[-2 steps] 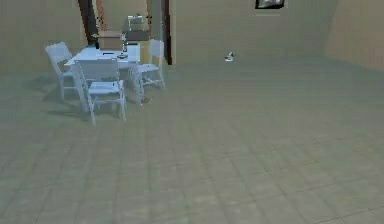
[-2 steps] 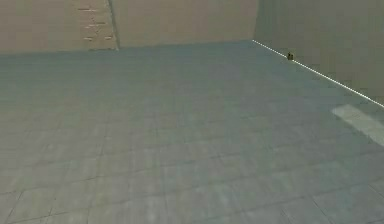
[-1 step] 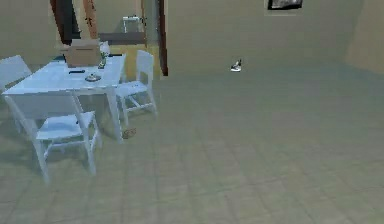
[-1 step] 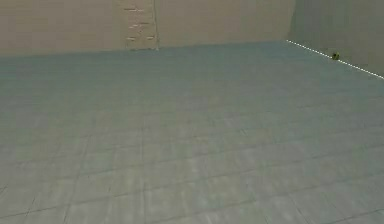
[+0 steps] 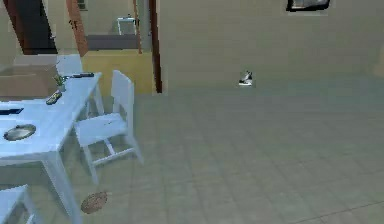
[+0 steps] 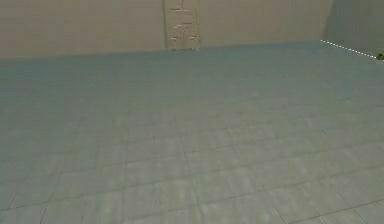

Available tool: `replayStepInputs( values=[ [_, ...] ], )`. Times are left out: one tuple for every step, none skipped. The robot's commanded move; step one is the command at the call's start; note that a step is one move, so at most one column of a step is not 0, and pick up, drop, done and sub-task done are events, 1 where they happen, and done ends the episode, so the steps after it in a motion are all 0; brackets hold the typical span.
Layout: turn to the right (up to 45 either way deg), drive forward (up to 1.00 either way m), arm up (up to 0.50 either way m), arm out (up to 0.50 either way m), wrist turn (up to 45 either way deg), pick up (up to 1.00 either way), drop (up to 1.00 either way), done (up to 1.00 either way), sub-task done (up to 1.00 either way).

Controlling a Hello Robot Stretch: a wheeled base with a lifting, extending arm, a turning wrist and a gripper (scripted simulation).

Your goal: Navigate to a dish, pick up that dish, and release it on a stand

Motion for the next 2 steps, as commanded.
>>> replayStepInputs(
  values=[
    [0.0,1.0,0.0,0.0,0.0,0.0,0.0,0.0,0.0],
    [6.0,0.0,0.0,0.0,0.0,0.0,0.0,0.0,0.0]
  ],
)
